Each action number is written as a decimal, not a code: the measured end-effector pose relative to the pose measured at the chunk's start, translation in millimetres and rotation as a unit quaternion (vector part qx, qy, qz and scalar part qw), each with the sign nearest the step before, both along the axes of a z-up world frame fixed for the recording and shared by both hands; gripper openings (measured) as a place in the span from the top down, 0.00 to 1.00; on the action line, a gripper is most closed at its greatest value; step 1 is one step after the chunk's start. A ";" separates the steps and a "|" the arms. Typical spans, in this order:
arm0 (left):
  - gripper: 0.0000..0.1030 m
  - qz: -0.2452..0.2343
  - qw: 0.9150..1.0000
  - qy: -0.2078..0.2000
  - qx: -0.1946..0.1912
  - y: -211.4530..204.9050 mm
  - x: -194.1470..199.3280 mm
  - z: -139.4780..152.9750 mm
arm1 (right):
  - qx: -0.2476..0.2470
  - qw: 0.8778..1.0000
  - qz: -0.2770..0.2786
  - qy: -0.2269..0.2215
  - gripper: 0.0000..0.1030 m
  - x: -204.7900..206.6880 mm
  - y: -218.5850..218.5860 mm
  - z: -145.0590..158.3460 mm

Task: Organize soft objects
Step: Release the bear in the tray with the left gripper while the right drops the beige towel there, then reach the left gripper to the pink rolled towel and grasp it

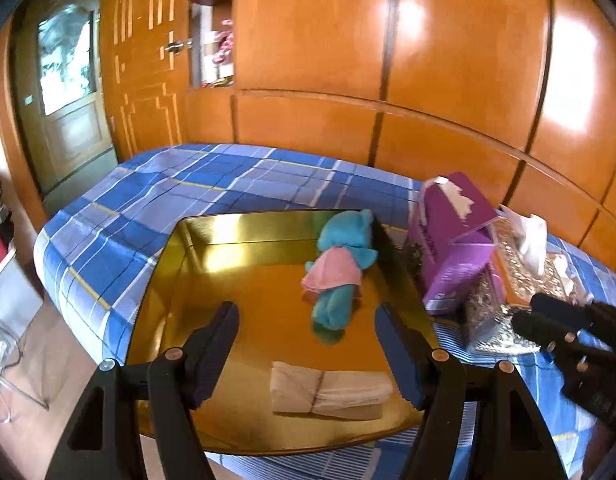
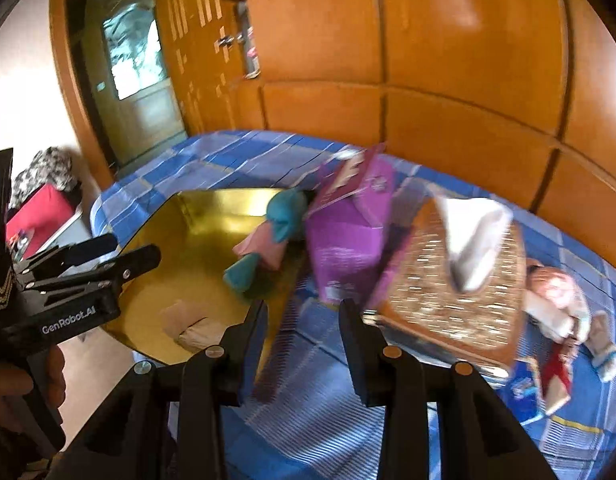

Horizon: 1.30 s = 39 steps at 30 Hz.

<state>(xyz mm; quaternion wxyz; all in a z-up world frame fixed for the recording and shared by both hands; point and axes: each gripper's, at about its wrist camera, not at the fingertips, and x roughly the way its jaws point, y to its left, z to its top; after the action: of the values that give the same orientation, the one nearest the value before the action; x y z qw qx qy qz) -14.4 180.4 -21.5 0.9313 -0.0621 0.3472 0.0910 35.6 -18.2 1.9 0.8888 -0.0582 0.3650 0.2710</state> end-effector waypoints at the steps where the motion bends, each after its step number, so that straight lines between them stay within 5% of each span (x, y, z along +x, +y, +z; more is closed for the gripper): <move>1: 0.31 -0.004 1.000 0.000 0.002 -3.3 0.1 0.9 | 0.003 1.000 -0.009 -0.004 0.64 -0.6 -7.7 1.9; 8: 0.31 -0.053 0.999 0.001 0.010 -34.1 1.5 4.2 | 0.012 0.996 -0.086 -0.001 0.64 -3.9 -79.2 -0.8; 20: 0.31 -0.172 0.985 0.003 0.012 -100.5 5.5 10.0 | -0.014 0.970 -0.234 0.069 0.58 -8.7 -210.5 -52.4; 33: 0.31 -0.257 0.966 0.021 0.012 -151.7 4.3 5.5 | -0.079 0.984 -0.136 0.085 0.57 40.7 -183.2 -77.2; 37: 0.31 -0.267 0.964 0.022 0.010 -153.3 3.1 5.8 | -0.105 0.982 -0.116 0.106 0.41 63.8 -174.0 -89.0; 39: 0.31 -0.268 0.963 0.022 0.008 -153.1 3.5 5.8 | -0.115 0.981 -0.113 0.109 0.41 70.6 -171.3 -92.9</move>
<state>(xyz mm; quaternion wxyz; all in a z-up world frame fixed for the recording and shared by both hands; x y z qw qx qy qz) -10.9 27.3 -15.7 0.9141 0.0429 0.3711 -0.1577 106.2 -189.5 -91.0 0.8557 -0.0884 0.4931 0.1300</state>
